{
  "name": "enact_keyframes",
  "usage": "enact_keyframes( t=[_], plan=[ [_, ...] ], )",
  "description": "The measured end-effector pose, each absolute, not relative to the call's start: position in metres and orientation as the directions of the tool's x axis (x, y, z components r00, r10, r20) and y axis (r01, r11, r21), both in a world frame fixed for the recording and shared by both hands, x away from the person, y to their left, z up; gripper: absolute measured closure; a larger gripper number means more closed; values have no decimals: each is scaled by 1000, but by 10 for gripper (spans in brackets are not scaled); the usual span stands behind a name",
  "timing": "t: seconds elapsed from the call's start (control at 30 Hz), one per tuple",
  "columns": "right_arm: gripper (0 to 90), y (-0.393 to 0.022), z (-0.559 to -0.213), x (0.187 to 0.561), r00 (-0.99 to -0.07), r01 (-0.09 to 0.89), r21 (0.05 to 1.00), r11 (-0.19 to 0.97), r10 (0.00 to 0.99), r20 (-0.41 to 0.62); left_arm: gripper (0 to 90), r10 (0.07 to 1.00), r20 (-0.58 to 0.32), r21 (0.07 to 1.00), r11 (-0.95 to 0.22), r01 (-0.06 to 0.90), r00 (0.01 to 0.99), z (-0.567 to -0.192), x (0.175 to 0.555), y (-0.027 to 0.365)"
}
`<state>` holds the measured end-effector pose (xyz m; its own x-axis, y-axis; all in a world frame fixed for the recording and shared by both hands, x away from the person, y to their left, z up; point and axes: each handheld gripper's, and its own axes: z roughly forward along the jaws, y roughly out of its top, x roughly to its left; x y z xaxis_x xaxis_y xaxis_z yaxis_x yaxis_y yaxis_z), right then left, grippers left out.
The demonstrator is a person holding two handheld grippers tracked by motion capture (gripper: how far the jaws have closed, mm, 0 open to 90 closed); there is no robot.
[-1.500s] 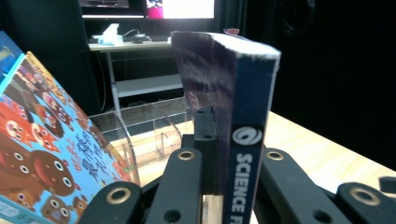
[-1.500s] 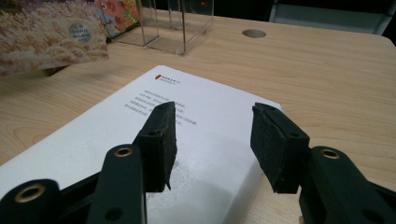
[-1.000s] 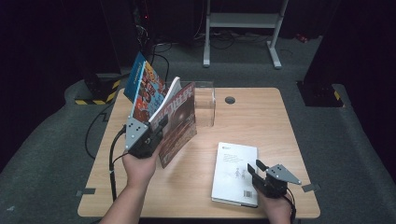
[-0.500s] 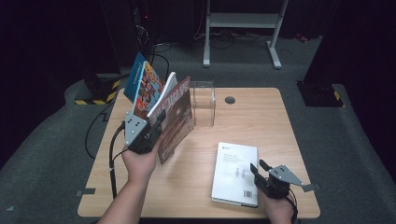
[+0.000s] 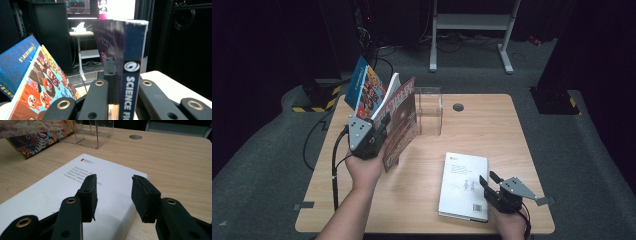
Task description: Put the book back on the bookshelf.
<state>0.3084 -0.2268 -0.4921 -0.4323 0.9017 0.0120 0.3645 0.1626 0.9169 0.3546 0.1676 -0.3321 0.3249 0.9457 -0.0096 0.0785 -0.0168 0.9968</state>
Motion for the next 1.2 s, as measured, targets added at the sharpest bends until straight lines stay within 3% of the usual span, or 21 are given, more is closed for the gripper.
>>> enact_keyframes(
  t=[1.2],
  plan=[
    [531,-229,-490,308,-416,362,923,132,909,33,840,969,-32,996,11,83,247,-323,411,157]
  ],
)
